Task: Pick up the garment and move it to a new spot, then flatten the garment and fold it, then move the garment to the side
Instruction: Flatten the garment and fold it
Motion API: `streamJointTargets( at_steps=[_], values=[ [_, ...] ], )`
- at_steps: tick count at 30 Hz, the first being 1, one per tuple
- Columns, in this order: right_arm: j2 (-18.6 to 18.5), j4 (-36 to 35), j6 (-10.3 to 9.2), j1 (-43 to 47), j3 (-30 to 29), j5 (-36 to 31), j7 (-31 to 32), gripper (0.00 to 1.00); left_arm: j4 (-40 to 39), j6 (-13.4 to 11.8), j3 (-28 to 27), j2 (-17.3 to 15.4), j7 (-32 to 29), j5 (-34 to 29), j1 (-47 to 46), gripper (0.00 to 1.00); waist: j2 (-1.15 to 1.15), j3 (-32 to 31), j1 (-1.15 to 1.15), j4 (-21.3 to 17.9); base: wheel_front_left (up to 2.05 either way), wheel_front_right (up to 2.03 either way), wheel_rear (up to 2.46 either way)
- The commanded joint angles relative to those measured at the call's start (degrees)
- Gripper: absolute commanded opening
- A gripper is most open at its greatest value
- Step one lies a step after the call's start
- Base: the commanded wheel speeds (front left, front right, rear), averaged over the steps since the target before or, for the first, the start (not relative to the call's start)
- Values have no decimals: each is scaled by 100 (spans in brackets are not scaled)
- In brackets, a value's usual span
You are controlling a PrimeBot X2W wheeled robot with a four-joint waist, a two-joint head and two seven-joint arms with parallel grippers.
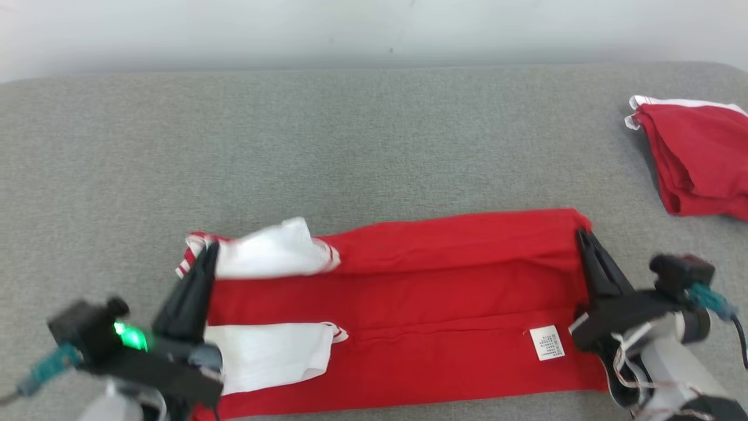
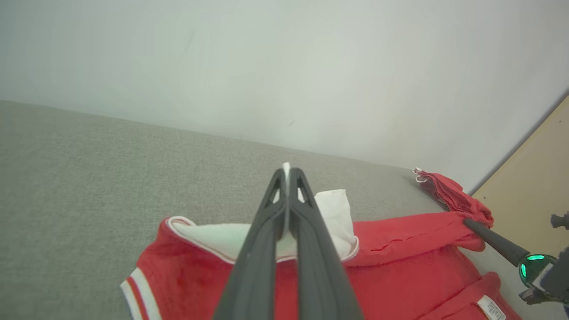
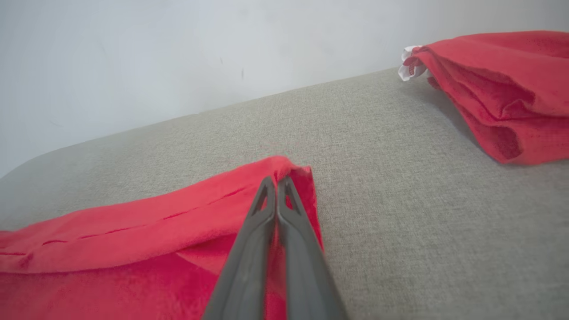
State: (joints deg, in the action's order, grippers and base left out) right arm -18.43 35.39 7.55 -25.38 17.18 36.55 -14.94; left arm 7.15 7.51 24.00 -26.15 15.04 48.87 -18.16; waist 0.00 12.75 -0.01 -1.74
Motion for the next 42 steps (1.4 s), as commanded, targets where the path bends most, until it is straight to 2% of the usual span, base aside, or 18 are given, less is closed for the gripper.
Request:
streamJointTargets(
  at_steps=[1, 6, 15, 16, 17, 18, 19, 25, 30, 33, 34, 37, 42],
  values=[
    [-30, -50, -12, 138, -28, 53, -21, 0, -30, -6, -18, 23, 19, -74, 171, 0, 0, -35, 1, 38, 0, 0, 0],
    [-93, -297, -12, 576, -148, 81, -21, 0, -89, -5, -94, 217, 20, -403, 708, 0, 0, -114, 1, 105, 0, 0, 0],
    [-69, -288, -12, 936, -132, 45, -13, 0, 681, -5, -64, 571, 21, -741, 999, 0, 0, -223, 1, 146, 0, 0, 0],
    [-83, -249, -12, 919, -157, -10, -13, 5, 793, -5, -60, 574, 22, -804, 984, 0, 0, -227, 1, 152, 0, 0, 0],
    [-85, -237, -12, 888, -229, -53, -17, 60, 859, -5, -69, 569, 22, -923, 930, 22, 0, -229, 1, 159, 0, 0, 0],
    [-42, -215, -12, 889, -279, -53, -18, 100, 924, -4, -88, 626, 22, -955, 903, 48, 0, -236, 1, 168, 0, 0, 0],
    [-13, -205, -12, 898, -298, -84, -19, 100, 977, -4, -103, 683, 21, -987, 900, 100, 0, -245, 1, 176, 0, 0, 0],
    [14, -253, -12, 1009, -431, -168, -22, 100, 919, -4, -549, 923, 22, -1438, 1105, 100, 0, -345, 1, 227, 0, 0, 0],
    [35, -178, -12, 968, -563, -232, -23, 100, 570, -17, -1195, 1211, 21, -2220, 1347, 100, 0, -415, 1, 275, 0, 0, 0],
    [48, 108, -12, 821, -624, -366, 0, 100, 331, -16, -1555, 1454, 21, -2754, 1517, 100, 0, -467, 1, 311, 0, 0, 0],
    [48, 108, -12, 821, -624, -366, 0, 100, 331, -16, -1555, 1454, 21, -2754, 1517, 100, 0, -467, 1, 311, 0, 0, 0],
    [105, 486, -12, 659, -628, -523, 111, 100, 151, -12, -1863, 1713, 21, -3129, 1677, 100, 0, -515, 1, 353, 0, 0, 0],
    [216, 1073, -12, 526, -617, -652, 247, 100, 82, -7, -2171, 2051, 22, -3410, 1868, 100, 0, -598, 1, 435, 0, 0, 0]
  ],
)
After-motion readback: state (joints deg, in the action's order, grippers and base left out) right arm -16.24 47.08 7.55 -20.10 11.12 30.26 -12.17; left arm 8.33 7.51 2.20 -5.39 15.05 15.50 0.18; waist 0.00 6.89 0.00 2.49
